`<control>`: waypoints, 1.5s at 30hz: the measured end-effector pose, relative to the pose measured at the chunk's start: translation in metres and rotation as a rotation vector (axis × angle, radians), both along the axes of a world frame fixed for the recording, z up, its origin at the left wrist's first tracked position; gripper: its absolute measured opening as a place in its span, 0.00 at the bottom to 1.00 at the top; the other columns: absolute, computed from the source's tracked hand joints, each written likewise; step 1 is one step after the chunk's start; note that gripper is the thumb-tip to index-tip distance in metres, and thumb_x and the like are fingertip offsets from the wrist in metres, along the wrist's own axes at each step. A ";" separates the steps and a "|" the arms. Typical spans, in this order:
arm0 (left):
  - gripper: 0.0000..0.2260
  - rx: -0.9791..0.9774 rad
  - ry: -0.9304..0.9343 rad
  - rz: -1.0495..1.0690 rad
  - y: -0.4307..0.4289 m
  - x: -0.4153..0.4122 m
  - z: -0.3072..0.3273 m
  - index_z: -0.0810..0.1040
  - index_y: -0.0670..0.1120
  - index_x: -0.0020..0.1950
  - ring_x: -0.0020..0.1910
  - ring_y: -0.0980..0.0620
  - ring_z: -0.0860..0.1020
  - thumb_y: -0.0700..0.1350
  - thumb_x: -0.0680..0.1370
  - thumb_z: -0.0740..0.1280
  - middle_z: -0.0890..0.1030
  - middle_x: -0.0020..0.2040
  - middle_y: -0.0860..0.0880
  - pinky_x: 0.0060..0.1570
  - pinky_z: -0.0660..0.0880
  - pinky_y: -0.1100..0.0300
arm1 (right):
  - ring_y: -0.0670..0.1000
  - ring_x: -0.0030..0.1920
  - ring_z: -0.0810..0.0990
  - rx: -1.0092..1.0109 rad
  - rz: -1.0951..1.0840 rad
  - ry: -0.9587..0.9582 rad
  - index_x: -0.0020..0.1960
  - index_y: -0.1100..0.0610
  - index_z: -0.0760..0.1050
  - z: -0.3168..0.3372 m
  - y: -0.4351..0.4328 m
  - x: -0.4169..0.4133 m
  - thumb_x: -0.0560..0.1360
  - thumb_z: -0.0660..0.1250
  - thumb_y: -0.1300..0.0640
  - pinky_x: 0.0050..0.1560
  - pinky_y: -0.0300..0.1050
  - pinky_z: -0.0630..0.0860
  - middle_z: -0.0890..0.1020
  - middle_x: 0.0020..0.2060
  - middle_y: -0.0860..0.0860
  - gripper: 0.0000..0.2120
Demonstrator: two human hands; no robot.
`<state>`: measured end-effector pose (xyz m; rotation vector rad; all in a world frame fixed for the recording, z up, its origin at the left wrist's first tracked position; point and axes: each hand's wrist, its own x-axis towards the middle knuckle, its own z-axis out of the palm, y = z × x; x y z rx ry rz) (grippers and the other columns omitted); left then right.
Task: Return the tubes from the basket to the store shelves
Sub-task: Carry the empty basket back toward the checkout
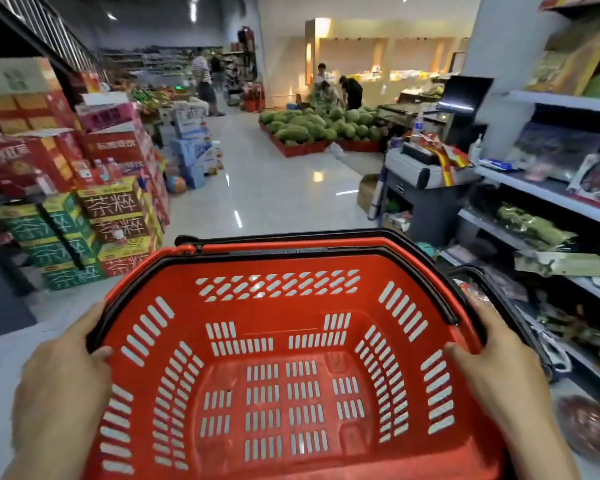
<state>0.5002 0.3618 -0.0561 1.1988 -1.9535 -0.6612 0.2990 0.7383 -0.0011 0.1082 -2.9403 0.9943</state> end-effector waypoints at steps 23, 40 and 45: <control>0.31 -0.045 -0.308 -0.048 -0.029 -0.227 0.018 0.59 0.65 0.75 0.57 0.39 0.79 0.40 0.79 0.65 0.79 0.64 0.44 0.52 0.80 0.39 | 0.61 0.49 0.83 -0.016 -0.242 -0.056 0.73 0.37 0.57 -0.017 0.000 -0.170 0.71 0.73 0.48 0.54 0.60 0.79 0.84 0.54 0.55 0.36; 0.27 -0.071 -0.315 -0.195 -0.219 -0.466 0.040 0.66 0.60 0.74 0.58 0.39 0.79 0.38 0.79 0.64 0.79 0.64 0.44 0.54 0.79 0.40 | 0.62 0.48 0.83 -0.021 -0.363 -0.041 0.75 0.38 0.57 -0.010 -0.201 -0.356 0.72 0.73 0.49 0.52 0.61 0.79 0.82 0.57 0.57 0.38; 0.26 -0.069 -0.356 -0.239 -0.243 -0.535 0.043 0.67 0.60 0.75 0.59 0.37 0.78 0.40 0.79 0.64 0.80 0.64 0.43 0.56 0.78 0.39 | 0.59 0.42 0.83 -0.027 -0.420 -0.051 0.74 0.38 0.58 -0.002 -0.227 -0.406 0.72 0.72 0.49 0.49 0.59 0.80 0.84 0.52 0.56 0.36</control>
